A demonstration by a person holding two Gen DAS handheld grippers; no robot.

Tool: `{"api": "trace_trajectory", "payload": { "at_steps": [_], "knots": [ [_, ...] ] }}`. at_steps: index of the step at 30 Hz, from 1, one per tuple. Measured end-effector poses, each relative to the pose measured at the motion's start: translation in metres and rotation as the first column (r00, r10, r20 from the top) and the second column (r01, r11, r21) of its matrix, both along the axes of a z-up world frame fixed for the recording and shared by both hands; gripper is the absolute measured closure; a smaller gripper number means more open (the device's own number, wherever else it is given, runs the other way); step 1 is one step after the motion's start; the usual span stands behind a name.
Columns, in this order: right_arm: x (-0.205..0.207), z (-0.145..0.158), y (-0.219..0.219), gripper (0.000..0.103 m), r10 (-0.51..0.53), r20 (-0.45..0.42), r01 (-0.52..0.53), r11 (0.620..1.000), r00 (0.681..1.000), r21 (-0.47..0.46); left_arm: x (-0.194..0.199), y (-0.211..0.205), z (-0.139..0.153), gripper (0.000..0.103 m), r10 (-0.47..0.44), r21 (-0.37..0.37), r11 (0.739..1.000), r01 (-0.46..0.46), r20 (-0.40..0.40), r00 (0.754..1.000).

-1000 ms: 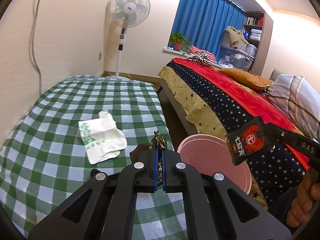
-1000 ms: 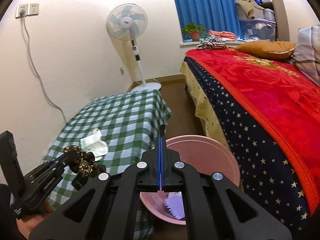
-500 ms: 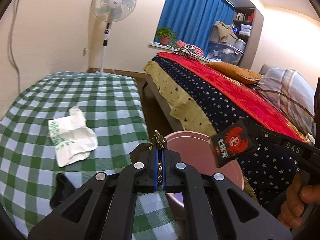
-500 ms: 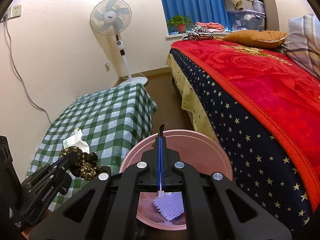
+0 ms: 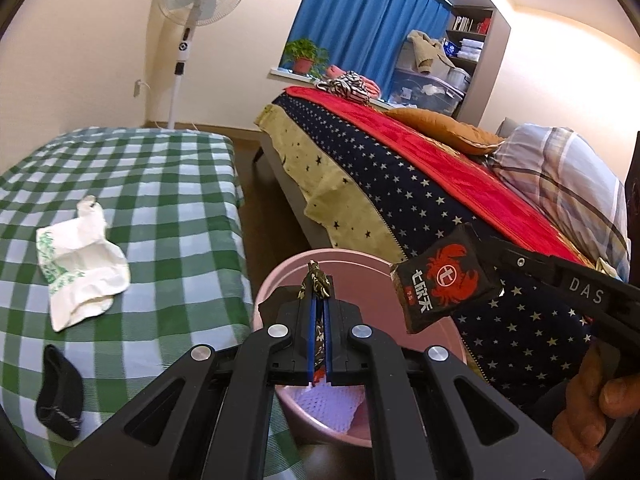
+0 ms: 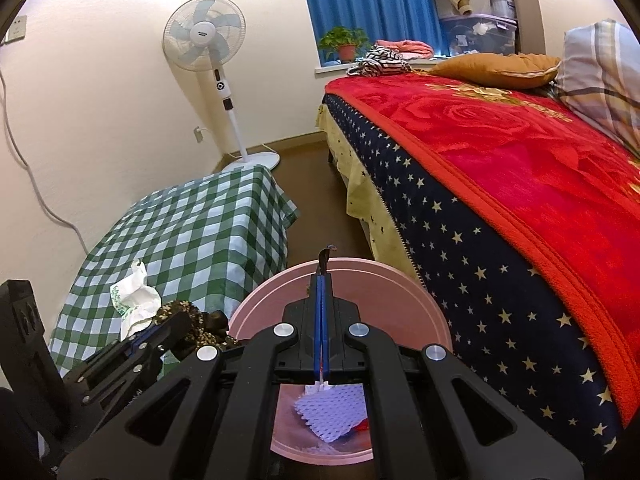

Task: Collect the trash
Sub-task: 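Open both tools to drop the cloth and snack packet into the bin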

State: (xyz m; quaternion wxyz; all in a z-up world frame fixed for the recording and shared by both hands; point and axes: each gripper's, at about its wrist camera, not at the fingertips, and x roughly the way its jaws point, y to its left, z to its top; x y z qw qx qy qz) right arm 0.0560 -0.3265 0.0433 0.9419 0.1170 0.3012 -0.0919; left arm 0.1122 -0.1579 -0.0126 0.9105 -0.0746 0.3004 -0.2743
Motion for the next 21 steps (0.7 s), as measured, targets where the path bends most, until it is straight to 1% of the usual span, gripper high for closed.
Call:
{"api": "trace_trajectory", "payload": {
  "at_steps": [12,14,16,17,19,20,21],
  "knots": [
    [-0.001,-0.001,-0.005,0.102,-0.021,-0.005,0.021,1.0,1.0,0.0,0.005,-0.018,-0.006,0.1,-0.045,-0.015,0.999,0.044,-0.024,0.999],
    [-0.001,-0.002,-0.008,0.1,-0.038,-0.014,0.038,0.999,0.999,0.0,0.008,-0.023,-0.01,0.097,-0.052,0.003,0.999,0.052,-0.049,0.997],
    [-0.002,-0.003,-0.014,0.098,-0.06,-0.019,0.061,0.998,0.998,0.015,0.008,-0.022,-0.014,0.089,-0.044,0.006,0.999,0.044,-0.063,0.997],
    [-0.002,-0.004,-0.016,0.096,-0.065,-0.019,0.066,0.998,0.998,0.022,0.008,-0.02,-0.015,0.088,-0.038,-0.004,0.999,0.038,-0.067,0.997],
    [-0.003,-0.003,-0.016,0.087,-0.073,-0.016,0.073,0.997,0.997,0.021,0.008,-0.015,-0.013,0.088,-0.026,-0.006,1.0,0.026,-0.066,0.997],
    [-0.003,-0.003,-0.016,0.078,-0.074,-0.015,0.075,0.997,0.997,0.015,0.007,-0.013,-0.012,0.088,-0.021,-0.005,1.0,0.021,-0.061,0.998],
    [-0.003,-0.003,-0.015,0.073,-0.075,-0.012,0.076,0.997,0.997,0.009,0.006,-0.01,-0.01,0.088,-0.014,-0.003,1.0,0.014,-0.055,0.998]
  ]
}}
